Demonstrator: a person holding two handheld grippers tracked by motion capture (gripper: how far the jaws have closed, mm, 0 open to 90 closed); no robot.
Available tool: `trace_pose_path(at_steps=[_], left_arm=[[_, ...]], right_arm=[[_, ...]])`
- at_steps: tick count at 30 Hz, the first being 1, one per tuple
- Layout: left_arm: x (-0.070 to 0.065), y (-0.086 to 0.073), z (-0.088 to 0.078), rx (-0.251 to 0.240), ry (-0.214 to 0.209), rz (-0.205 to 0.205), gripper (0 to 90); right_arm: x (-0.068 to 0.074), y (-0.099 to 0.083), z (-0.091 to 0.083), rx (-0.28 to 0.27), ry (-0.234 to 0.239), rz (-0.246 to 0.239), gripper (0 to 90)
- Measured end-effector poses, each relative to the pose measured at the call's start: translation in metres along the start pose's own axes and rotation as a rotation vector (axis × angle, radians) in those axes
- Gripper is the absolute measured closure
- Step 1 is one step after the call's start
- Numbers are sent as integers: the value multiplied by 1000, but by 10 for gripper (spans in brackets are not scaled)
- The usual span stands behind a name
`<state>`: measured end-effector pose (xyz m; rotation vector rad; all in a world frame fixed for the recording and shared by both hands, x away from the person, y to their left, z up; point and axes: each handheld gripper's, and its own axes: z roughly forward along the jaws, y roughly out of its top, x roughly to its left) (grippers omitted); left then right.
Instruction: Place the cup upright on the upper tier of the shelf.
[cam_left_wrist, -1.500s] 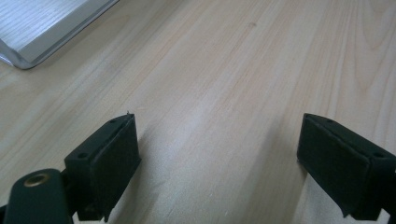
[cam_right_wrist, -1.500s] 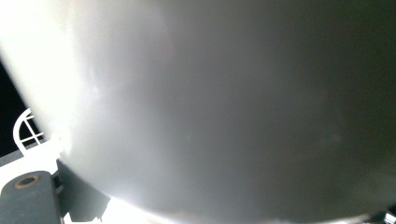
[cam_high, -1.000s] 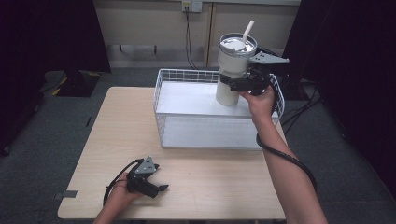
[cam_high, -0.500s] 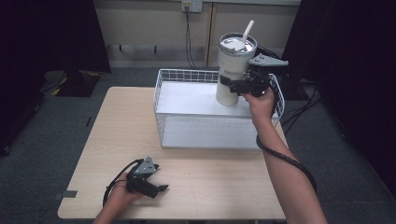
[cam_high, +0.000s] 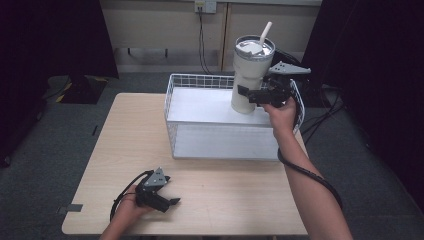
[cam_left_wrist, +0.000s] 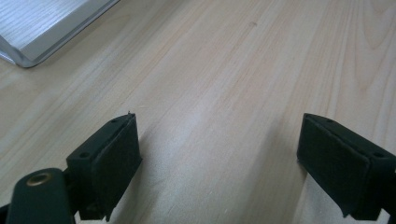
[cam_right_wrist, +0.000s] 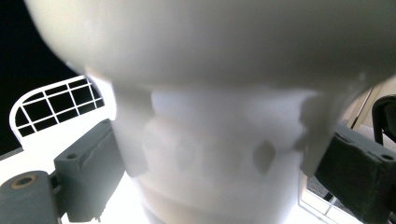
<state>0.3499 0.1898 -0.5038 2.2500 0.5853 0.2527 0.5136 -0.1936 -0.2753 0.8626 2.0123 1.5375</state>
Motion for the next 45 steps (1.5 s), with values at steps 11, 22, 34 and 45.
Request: trace_pose_path(at_steps=[11, 22, 34, 45], left_arm=[[0, 0, 0, -2, 3, -1, 127], [0, 0, 0, -2, 4, -1, 127], [-1, -1, 0, -6, 9, -10, 128], [-1, -1, 0, -6, 9, -10, 128]], right_arm=[[2, -8, -14, 42, 7, -26, 85], [6, -12, -26, 60, 27, -29, 84], [18, -9, -43, 53, 48, -65, 86], [28, -12, -54, 68, 91, -92, 86]])
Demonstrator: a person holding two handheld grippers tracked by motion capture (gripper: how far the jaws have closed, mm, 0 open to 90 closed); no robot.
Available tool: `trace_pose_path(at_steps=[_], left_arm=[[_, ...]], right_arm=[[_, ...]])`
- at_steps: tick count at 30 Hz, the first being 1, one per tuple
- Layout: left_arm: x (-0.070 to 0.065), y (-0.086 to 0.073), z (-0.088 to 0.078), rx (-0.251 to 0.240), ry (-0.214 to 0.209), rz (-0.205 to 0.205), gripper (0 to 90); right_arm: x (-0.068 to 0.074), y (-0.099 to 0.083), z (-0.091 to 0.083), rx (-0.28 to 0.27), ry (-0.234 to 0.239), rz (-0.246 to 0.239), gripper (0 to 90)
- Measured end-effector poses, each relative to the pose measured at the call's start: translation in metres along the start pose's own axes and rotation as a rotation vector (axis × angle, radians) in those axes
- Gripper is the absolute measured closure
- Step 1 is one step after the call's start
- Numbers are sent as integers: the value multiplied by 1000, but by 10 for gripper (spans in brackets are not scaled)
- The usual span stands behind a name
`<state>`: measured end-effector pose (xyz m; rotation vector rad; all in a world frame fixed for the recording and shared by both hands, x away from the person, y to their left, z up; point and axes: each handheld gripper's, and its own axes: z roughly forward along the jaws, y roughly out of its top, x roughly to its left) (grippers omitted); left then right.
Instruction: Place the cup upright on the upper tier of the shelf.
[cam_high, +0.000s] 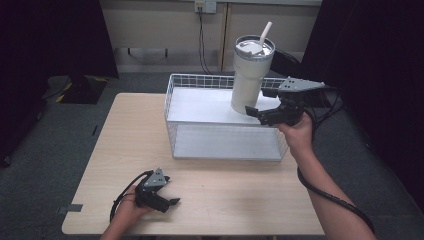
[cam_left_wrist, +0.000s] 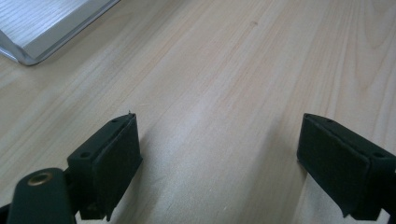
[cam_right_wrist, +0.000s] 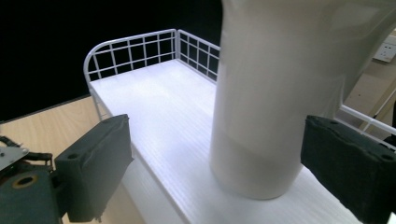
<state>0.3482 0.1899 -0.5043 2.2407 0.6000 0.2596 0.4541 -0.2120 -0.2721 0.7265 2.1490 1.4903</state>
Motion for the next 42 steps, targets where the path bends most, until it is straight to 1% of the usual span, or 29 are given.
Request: trace_pose_path(at_steps=[3, 6, 11, 12, 13, 15, 19, 24, 26, 28, 30, 33, 35, 37, 42], left_arm=[[0, 0, 0, 0, 0, -1, 128], [0, 0, 0, 0, -2, -1, 128], [0, 0, 0, 3, -3, 1, 128], [0, 0, 0, 3, -2, 1, 128], [0, 0, 0, 3, -2, 1, 128], [0, 0, 0, 3, -2, 0, 128], [0, 0, 0, 3, 0, -1, 128], [0, 0, -1, 3, 0, -1, 128], [0, 0, -1, 4, 0, 0, 128], [0, 0, -1, 4, 0, -1, 128], [0, 0, -1, 3, 0, -1, 128], [0, 0, -1, 4, 0, 0, 128], [0, 0, -1, 6, 0, 2, 128], [0, 0, -1, 7, 0, 2, 128], [0, 0, -1, 7, 0, 2, 128]], right_arm=[[3, -3, -4, -4, 13, 4, 86], [8, -7, -10, 0, 21, -18, 86], [12, -11, -15, 0, 43, -15, 86], [15, -13, -17, 8, 53, -21, 86], [15, -13, -17, 8, 53, -21, 86], [19, -16, -19, 12, 64, -31, 86], [22, -20, -20, 18, 79, -36, 86], [29, -29, -21, 12, 102, -31, 87], [32, -33, -21, 18, 107, -36, 87], [36, -38, -21, 18, 121, -41, 86], [38, -39, -21, 20, 126, -43, 86], [42, -47, -21, 14, 144, -39, 86], [43, -49, -21, 12, 146, -39, 87], [46, -54, -20, 13, 158, -42, 87], [49, -60, -19, 13, 164, -43, 87]])
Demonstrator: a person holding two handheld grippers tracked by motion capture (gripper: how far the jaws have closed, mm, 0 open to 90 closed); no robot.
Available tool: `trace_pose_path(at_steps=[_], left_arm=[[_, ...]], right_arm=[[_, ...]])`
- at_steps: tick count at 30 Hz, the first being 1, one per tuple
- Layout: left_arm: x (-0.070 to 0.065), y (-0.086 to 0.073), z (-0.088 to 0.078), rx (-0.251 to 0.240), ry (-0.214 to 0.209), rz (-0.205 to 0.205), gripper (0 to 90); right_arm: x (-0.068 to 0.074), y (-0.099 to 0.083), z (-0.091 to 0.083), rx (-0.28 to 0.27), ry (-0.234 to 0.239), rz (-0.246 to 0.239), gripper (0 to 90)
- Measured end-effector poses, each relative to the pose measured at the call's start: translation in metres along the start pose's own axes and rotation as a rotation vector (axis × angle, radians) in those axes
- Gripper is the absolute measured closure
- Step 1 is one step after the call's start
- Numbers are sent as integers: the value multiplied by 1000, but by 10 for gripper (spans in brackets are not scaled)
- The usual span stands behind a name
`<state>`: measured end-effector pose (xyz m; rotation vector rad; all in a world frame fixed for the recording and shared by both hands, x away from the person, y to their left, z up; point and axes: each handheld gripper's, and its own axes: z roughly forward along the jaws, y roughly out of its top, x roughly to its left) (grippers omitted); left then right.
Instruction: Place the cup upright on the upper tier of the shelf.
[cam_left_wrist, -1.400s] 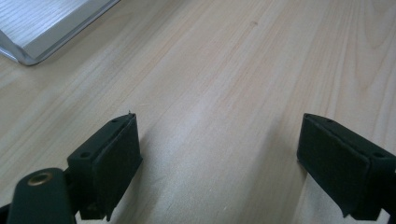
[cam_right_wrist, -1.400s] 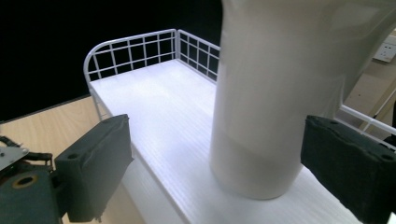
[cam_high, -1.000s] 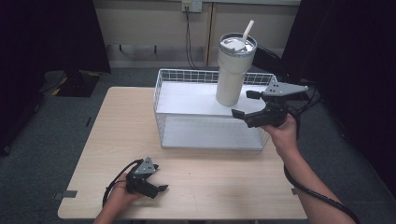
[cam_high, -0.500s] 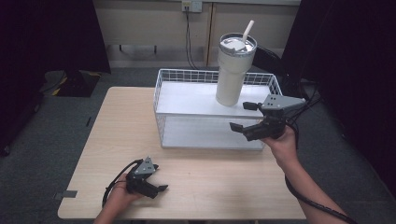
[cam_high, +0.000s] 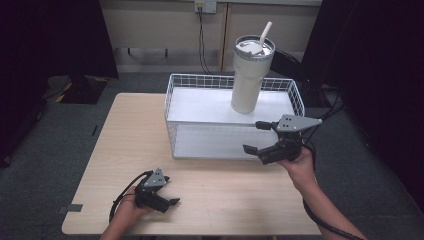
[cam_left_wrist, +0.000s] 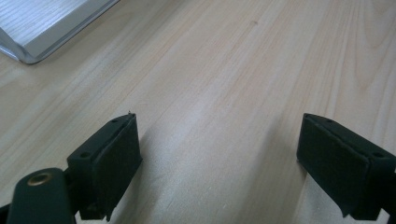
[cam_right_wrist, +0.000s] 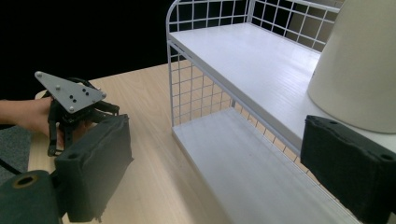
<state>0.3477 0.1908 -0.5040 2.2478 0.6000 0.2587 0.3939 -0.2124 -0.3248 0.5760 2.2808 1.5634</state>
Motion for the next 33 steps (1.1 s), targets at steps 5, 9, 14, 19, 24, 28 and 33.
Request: trace_pose_path(at_steps=[5, 9, 14, 19, 24, 28, 33], left_arm=[[0, 0, 0, -1, 0, 1, 128], [0, 0, 0, 0, 0, 0, 128], [0, 0, 0, -1, 0, 1, 128], [0, 0, 0, 0, -1, 0, 128], [0, 0, 0, -2, -1, -1, 129], [0, 0, 0, -2, -1, -1, 129], [0, 0, 0, -2, -2, -1, 129]], right_arm=[[3, -10, 2, -3, 7, 1, 87], [5, -20, 3, -2, 11, 11, 88], [8, -33, 6, 13, 27, 22, 88], [11, -46, 9, 20, 38, 34, 88], [15, -58, 13, 32, 46, 32, 88], [17, -67, 16, 35, 52, 44, 88], [23, -84, 22, 51, 58, 56, 89]])
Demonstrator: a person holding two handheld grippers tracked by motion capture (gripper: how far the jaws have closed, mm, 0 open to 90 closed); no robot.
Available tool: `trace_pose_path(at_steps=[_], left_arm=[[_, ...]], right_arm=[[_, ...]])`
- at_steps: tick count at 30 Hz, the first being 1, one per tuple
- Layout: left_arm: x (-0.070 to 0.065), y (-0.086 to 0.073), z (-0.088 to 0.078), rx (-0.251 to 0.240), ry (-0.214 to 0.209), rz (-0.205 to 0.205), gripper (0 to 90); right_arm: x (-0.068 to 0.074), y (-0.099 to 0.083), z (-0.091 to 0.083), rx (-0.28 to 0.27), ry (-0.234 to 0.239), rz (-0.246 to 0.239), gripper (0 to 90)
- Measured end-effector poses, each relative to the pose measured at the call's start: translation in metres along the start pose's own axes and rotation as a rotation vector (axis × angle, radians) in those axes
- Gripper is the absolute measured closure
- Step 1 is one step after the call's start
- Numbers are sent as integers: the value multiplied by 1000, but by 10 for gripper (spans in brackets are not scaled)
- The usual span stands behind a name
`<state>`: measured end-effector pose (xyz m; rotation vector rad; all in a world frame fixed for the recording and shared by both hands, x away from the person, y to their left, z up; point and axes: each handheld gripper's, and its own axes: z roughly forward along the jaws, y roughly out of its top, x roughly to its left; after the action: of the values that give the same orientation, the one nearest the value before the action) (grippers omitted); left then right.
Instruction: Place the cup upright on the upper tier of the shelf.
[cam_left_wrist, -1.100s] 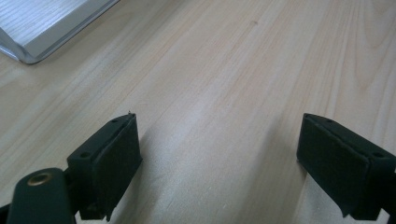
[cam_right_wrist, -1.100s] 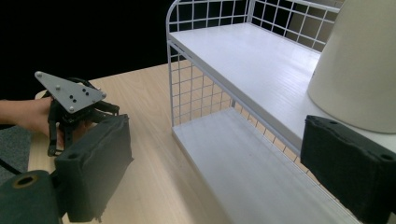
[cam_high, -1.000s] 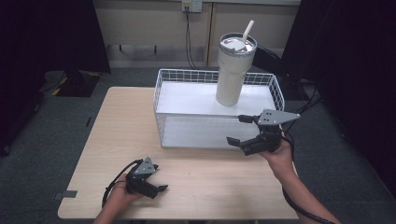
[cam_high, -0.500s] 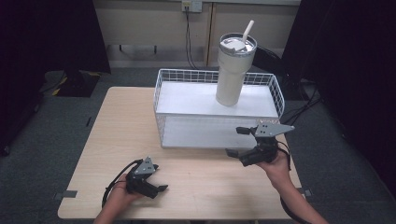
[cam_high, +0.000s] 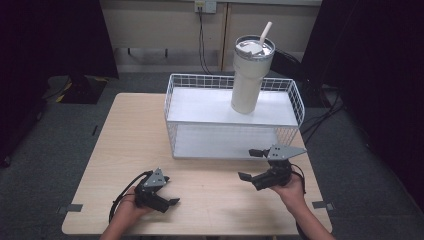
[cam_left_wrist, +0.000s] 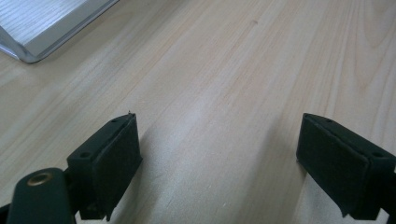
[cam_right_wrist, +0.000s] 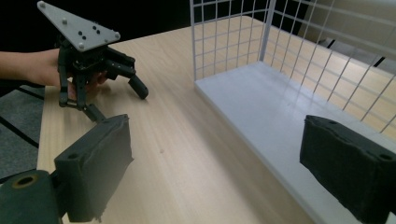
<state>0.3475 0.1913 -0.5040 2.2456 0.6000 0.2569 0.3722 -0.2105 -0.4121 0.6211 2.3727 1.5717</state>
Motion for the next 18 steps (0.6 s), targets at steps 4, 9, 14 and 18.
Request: trace_pose_path(at_steps=[4, 9, 14, 18], left_arm=[[0, 0, 0, 0, 1, 0, 129], [0, 0, 0, 2, 3, 2, 129], [-1, -1, -1, -3, 7, -6, 129], [-1, -1, -1, -3, 7, -6, 129]], right_arm=[[1, -12, 5, 11, 7, 13, 88], [3, -34, 15, 67, 2, 15, 88], [8, -62, 28, 147, -9, 5, 87], [9, -66, 29, 151, 4, 19, 87]])
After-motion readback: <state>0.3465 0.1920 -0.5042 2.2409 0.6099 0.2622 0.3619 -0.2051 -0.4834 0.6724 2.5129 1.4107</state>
